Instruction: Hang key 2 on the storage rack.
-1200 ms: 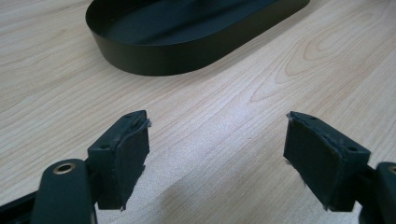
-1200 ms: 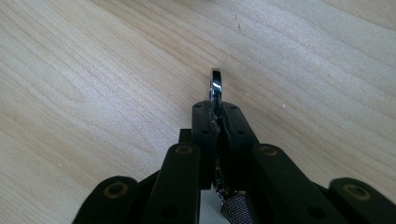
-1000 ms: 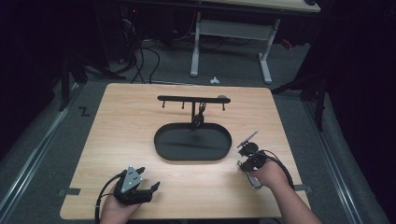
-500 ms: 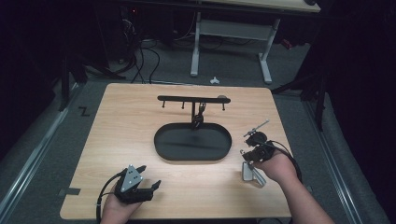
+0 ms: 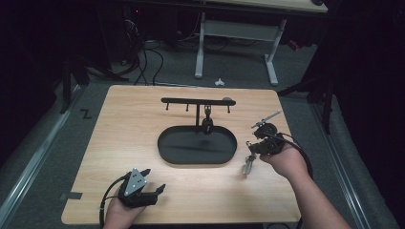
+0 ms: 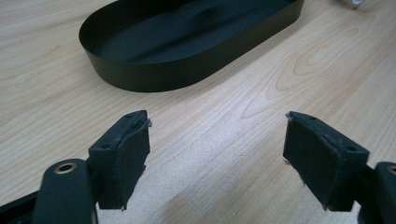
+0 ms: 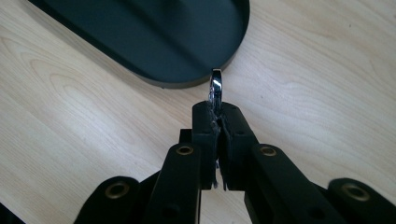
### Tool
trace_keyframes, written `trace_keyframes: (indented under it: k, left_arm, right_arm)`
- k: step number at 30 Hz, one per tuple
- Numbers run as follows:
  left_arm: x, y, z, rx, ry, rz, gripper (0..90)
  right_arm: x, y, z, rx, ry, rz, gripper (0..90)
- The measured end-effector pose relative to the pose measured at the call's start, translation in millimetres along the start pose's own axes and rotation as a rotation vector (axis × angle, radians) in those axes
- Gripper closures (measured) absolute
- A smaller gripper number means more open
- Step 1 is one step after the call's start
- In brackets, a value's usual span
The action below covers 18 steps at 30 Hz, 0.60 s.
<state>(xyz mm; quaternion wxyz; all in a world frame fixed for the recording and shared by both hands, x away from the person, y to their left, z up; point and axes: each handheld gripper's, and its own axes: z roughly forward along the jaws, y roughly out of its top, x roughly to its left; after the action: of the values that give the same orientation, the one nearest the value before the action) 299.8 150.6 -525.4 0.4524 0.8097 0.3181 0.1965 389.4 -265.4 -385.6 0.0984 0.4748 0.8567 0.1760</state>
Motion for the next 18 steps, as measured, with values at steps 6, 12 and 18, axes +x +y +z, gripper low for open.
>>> trace_keyframes:
  k: [6,12,18]
  left_arm:
    - [-0.5,0.2,-2.9,-0.003,0.003,0.001,23.3]
    - [-0.1,-1.2,-6.7,0.002,0.011,0.005,23.3]
    - [-1.7,-1.4,-5.9,0.010,0.011,0.012,23.3]
  right_arm:
    - [6.4,13.0,-6.7,-0.012,-0.002,-0.017,86.1]
    - [12.3,25.9,-12.1,-0.033,-0.012,-0.027,86.1]
    - [17.5,38.7,-14.1,-0.035,-0.011,-0.059,86.0]
